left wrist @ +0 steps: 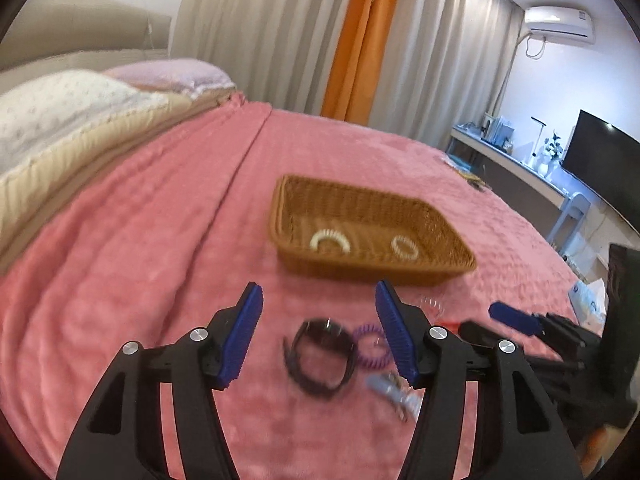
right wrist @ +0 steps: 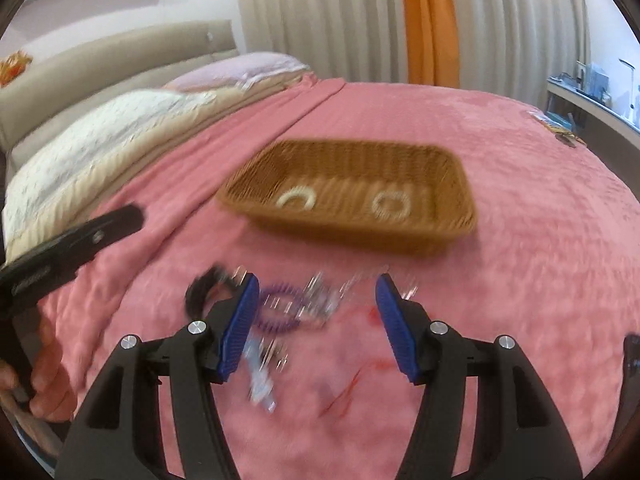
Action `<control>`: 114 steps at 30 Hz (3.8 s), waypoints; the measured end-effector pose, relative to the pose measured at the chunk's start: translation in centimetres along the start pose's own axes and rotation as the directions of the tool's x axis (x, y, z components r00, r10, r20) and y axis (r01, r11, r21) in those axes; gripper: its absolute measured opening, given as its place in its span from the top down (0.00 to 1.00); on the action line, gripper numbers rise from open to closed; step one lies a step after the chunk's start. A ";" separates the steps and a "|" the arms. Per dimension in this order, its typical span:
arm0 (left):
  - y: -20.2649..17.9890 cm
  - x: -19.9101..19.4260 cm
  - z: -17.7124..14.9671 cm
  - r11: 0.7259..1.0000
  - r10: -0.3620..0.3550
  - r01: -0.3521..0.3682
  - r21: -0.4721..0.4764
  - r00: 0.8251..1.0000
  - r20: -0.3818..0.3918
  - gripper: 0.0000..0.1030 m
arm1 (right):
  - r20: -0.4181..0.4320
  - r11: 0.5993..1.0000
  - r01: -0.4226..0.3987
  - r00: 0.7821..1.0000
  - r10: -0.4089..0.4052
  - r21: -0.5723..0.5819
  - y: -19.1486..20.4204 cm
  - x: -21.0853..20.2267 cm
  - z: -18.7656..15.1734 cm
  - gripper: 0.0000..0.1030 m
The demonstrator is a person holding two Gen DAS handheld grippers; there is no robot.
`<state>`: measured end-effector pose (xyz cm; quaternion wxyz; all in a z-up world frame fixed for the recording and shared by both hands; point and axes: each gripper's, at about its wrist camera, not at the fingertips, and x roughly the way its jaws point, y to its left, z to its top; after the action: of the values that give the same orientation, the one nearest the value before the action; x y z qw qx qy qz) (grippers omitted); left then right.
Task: Organize jewelry
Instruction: 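Move left gripper to the black watch while right moves to the blue hair clip, then grasp the black watch with left gripper while right grasps the light blue hair clip, then carry the watch and hair clip over the wicker basket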
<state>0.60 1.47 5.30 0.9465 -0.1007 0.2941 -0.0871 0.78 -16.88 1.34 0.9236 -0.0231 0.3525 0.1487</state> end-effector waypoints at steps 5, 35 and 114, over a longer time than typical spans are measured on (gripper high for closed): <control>1.3 1.9 -2.1 1.000 0.017 -0.018 -0.014 0.998 -0.052 0.44 | -0.054 0.999 0.005 0.999 -0.007 -0.046 1.6 1.1 -2.9 0.54; 3.7 7.8 -5.1 0.995 -0.050 0.029 -0.096 0.972 -0.231 0.80 | -0.145 0.996 -0.065 0.988 0.056 -0.060 2.2 3.2 -4.7 0.87; -4.9 5.0 8.8 0.998 -0.067 0.066 0.021 0.997 0.025 0.89 | 0.111 1.000 0.008 0.994 -0.009 0.008 -6.2 2.3 12.7 0.93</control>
<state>9.18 -3.16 10.93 0.9478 -0.1019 0.2773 -0.1202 12.40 -20.31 8.98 0.9426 -0.0127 0.3010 0.1444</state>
